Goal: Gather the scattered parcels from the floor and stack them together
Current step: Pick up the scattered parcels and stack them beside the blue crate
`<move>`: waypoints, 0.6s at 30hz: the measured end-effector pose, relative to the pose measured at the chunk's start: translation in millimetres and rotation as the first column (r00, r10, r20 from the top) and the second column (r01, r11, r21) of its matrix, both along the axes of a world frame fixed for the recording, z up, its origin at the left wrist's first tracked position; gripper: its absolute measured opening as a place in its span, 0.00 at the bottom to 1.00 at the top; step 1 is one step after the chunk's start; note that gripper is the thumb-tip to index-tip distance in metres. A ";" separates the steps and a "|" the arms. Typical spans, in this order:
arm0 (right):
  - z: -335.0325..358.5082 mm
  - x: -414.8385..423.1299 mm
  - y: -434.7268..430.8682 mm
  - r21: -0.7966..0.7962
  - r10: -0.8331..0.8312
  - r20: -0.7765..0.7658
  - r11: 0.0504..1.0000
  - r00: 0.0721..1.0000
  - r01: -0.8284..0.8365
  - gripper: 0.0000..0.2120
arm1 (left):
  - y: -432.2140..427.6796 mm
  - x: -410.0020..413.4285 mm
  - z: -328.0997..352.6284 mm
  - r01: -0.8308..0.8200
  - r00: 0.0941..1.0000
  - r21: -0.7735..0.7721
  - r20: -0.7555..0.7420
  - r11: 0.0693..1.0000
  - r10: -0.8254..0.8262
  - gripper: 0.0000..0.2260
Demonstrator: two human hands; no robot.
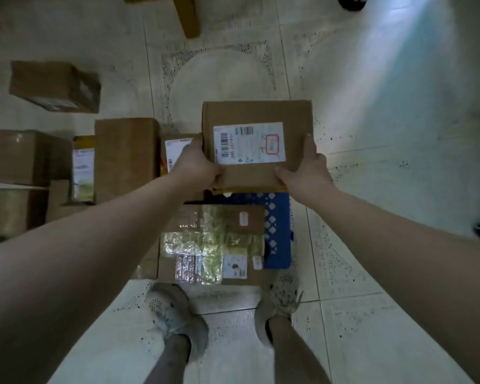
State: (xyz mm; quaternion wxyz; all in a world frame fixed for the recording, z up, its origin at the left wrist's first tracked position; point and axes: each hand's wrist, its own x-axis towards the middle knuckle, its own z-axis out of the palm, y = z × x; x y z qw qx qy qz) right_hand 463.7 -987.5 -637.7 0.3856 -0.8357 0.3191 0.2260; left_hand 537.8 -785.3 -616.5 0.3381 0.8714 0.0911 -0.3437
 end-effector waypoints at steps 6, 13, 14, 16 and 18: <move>-49.4 -15.0 5.7 0.108 -0.013 0.010 0.994 1.000 0.012 0.43 | 1.1 -6.9 -52.9 0.027 0.999 0.086 -0.033 0.996 -0.024 0.28; -75.7 -20.5 21.0 0.109 0.010 -0.028 0.994 1.000 -0.007 0.43 | 10.3 -16.5 -76.3 0.070 0.993 0.088 -0.100 0.994 -0.061 0.26; -77.2 -20.5 22.6 0.097 0.017 -0.040 0.995 0.999 -0.013 0.43 | 11.8 -18.3 -78.2 0.080 0.992 0.079 -0.106 0.994 -0.071 0.27; -77.5 -20.1 25.2 0.066 0.035 -0.066 0.997 0.997 -0.030 0.43 | 15.6 -20.5 -78.3 0.099 0.990 0.060 -0.105 0.993 -0.093 0.28; -73.0 -17.8 24.7 0.061 0.056 -0.117 0.997 0.992 -0.049 0.44 | 18.0 -20.9 -74.5 0.092 0.990 0.029 -0.111 0.995 -0.088 0.29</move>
